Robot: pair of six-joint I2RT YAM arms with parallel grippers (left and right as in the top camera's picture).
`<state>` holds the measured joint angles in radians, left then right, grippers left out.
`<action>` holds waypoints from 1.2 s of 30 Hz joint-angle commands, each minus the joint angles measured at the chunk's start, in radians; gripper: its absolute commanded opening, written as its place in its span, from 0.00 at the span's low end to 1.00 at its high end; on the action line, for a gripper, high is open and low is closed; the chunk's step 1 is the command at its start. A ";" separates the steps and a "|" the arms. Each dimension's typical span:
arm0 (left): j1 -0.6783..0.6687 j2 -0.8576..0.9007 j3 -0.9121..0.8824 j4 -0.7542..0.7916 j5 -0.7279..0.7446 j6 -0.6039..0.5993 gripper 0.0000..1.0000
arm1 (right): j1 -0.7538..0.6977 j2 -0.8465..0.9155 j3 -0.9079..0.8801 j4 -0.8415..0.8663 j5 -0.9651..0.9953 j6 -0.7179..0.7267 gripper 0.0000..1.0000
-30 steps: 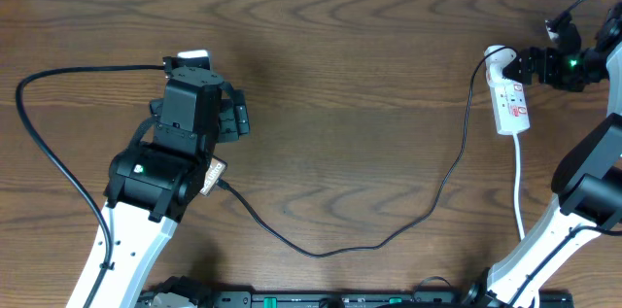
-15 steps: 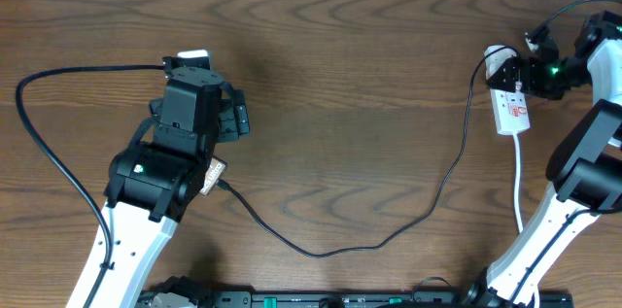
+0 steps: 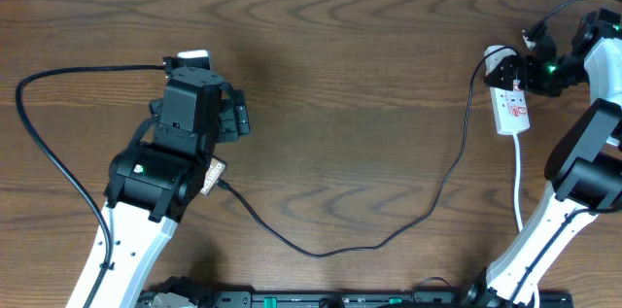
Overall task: Plug charger to phone and switch on socket
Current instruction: 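Press the power strip switch beside the charger with the right gripper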
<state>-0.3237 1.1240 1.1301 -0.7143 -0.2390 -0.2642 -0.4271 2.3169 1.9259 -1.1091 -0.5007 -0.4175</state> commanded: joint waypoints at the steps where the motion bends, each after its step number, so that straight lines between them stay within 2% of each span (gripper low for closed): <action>1: -0.003 -0.001 0.005 -0.002 -0.016 0.008 0.89 | 0.012 0.008 0.010 -0.006 -0.035 -0.001 0.99; 8: -0.003 -0.001 0.005 -0.003 -0.016 0.008 0.89 | 0.013 0.008 0.010 -0.002 -0.150 0.003 0.99; 36: -0.003 -0.001 0.005 0.000 -0.016 0.008 0.89 | 0.016 0.008 0.009 -0.035 -0.145 0.020 0.99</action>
<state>-0.3237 1.1240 1.1301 -0.7094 -0.2390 -0.2646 -0.4309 2.3173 1.9301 -1.1198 -0.5518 -0.4088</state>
